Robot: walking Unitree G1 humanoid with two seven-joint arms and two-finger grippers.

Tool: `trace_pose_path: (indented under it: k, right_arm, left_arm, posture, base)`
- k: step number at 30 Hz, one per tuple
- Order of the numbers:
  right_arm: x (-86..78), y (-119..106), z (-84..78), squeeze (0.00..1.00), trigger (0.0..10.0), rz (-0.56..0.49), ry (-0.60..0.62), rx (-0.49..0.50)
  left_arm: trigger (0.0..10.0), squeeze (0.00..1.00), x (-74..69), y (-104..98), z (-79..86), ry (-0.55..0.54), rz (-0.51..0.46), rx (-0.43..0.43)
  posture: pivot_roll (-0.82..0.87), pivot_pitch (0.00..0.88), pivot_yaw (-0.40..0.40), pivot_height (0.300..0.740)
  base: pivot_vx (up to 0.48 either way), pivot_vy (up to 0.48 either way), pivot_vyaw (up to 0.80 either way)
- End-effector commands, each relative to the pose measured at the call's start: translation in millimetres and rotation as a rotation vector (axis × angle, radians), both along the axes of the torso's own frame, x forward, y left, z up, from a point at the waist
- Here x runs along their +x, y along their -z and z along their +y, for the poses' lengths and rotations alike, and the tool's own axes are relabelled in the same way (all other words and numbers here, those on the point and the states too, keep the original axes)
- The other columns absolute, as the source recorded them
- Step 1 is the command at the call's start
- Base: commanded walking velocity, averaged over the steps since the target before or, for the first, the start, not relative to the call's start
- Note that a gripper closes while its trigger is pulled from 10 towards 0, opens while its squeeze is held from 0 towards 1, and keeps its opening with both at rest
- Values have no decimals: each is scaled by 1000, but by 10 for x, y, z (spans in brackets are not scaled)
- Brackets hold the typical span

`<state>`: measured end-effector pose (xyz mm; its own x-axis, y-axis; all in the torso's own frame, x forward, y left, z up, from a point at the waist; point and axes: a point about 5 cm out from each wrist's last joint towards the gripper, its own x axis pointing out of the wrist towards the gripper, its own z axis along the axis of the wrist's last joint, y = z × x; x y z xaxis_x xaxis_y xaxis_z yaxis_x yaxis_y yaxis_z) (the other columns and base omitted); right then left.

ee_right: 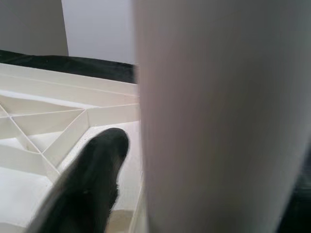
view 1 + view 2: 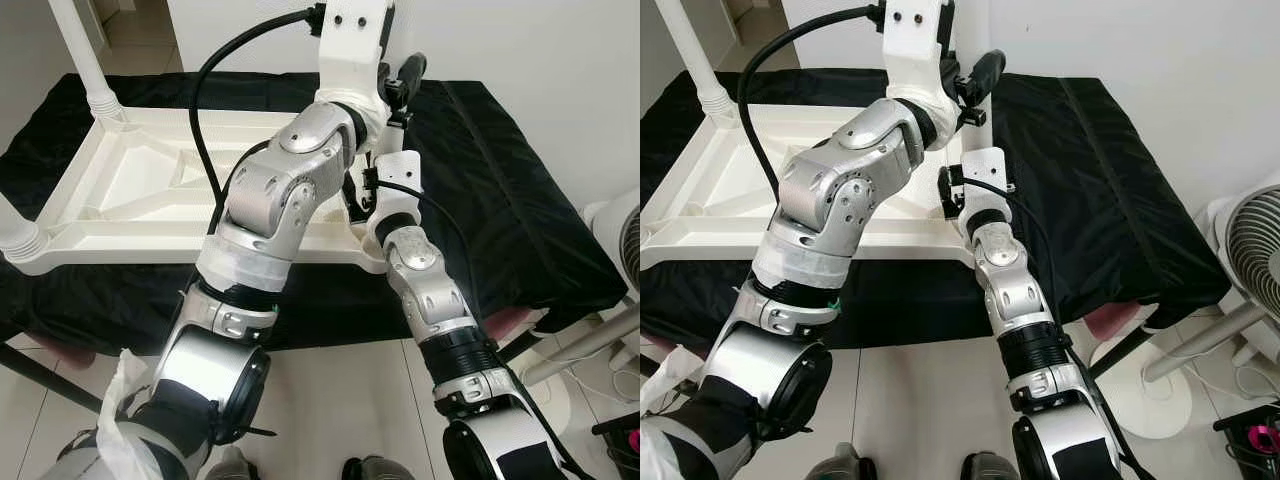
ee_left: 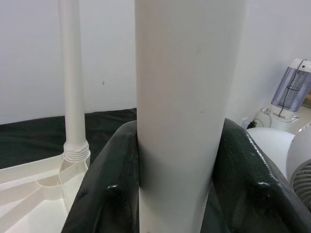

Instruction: Building children table

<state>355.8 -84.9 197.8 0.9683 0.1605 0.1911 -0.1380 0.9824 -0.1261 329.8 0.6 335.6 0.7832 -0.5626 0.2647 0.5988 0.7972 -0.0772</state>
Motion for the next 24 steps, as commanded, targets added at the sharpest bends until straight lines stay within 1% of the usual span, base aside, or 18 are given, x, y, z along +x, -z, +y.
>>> trace_pose_path:
  k: [1, 10, 11, 12, 13, 14, 15, 16, 17, 18, 20, 24]
  right_arm:
    - [18, -22, 6, 0, 0, -10, 6, -1]
    - [38, -14, -28, 0, 0, -4, 27, 1]
    - [45, -18, -40, 0, 706, -3, 33, 4]
    - [53, -24, -49, 0, 2510, -4, 39, 5]
    - [53, -24, -49, 0, 2510, -4, 39, 5]
    - [61, -31, -62, 0, 10000, -4, 48, 7]
    - [68, -36, -70, 0, 10000, -2, 52, 17]
    - [74, -43, -74, 0, 10000, -2, 53, 21]
    - [76, -48, -75, 0, 10000, -2, 52, 26]
    - [78, -51, -72, 0, 10000, -1, 49, 32]
    - [78, -55, -68, 0, 10000, -2, 46, 36]
    - [77, -53, -71, 0, 10000, 1, 46, 44]
  left_arm:
    - [10000, 0, -49, -68, -40, 16, -43, -3]
    - [10000, 0, -67, -56, -75, 26, -48, 13]
    - [10000, 0, -71, -44, -87, 32, -49, 19]
    - [10000, 0, -76, -38, -97, 35, -51, 21]
    - [10000, 0, -76, -38, -97, 35, -51, 21]
    - [10000, 0, -86, -41, -110, 44, -66, 7]
    - [10000, 0, -98, -39, -118, 53, -74, 2]
    - [10000, 0, -112, -63, -119, 52, -131, 8]
    - [10000, 588, -138, -63, -128, 64, -181, 35]
    - [10000, 1000, -160, -40, -147, 105, -191, 52]
    - [10000, 1000, -182, -5, -163, 154, -167, 38]
    - [10000, 1000, -207, -2, -165, 175, -167, 28]
  posture:
    - [-36, 10, 24, 740]
    - [-38, 19, 20, 740]
    - [-38, 19, 20, 740]
    - [-39, 22, 20, 740]
    - [-39, 22, 20, 740]
    - [-38, 25, 21, 740]
    - [-38, 25, 21, 740]
    - [-36, 27, 21, 740]
    - [-36, 27, 21, 740]
    - [-36, 27, 21, 740]
    - [-36, 27, 21, 740]
    - [-36, 27, 21, 740]
  base:
    - [0, 0, 0]
    - [0, 0, 0]
    - [0, 0, 0]
    - [0, 0, 0]
    - [0, 0, 0]
    - [0, 0, 0]
    - [0, 0, 0]
    - [0, 0, 0]
    - [0, 0, 0]
    - [0, 0, 0]
    - [0, 0, 0]
    - [0, 0, 0]
